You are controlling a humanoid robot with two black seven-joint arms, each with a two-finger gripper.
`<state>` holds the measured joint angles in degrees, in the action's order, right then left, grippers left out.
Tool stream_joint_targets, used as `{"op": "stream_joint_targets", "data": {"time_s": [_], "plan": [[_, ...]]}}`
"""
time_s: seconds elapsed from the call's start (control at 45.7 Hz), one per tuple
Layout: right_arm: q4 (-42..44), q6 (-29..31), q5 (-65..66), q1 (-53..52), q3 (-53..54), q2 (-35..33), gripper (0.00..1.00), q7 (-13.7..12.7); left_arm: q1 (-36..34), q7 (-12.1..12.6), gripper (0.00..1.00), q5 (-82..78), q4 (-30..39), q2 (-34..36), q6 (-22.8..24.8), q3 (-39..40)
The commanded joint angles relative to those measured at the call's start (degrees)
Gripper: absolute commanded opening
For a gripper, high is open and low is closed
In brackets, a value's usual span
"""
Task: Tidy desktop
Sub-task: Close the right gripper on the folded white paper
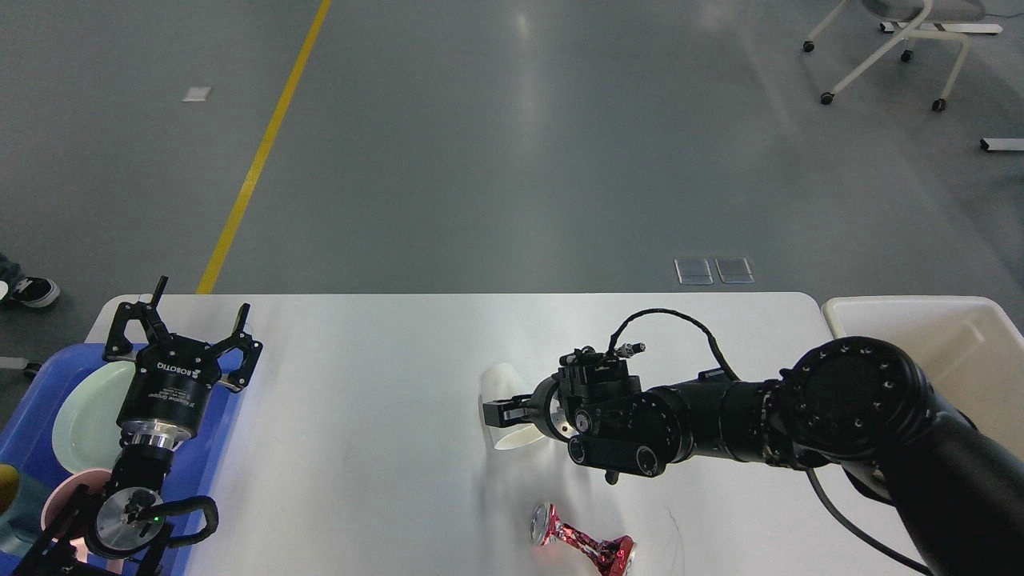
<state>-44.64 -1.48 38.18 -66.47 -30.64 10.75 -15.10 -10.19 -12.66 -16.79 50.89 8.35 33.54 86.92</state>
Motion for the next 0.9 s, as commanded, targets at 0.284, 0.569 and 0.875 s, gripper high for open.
{"op": "stream_joint_targets", "data": {"time_s": [0.284,0.569,0.875], "plan": [[-0.45,0.07,-0.13,2.22,1.98,-0.03,0.98,-0.02,0.00,0.00,0.96,0.00,0.00,0.00,0.03,0.01],[-0.18,-0.01,-0.13,2.39,1.98,-0.03,0.98,-0.02,0.00,0.00,0.96,0.00,0.00,0.00,0.03,0.01],[0.08,0.07,0.31,3.62,1.98,-0.03,0.76,-0.02,0.00,0.00,0.96,0.00,0.00,0.00,-0.06,0.01]]}}
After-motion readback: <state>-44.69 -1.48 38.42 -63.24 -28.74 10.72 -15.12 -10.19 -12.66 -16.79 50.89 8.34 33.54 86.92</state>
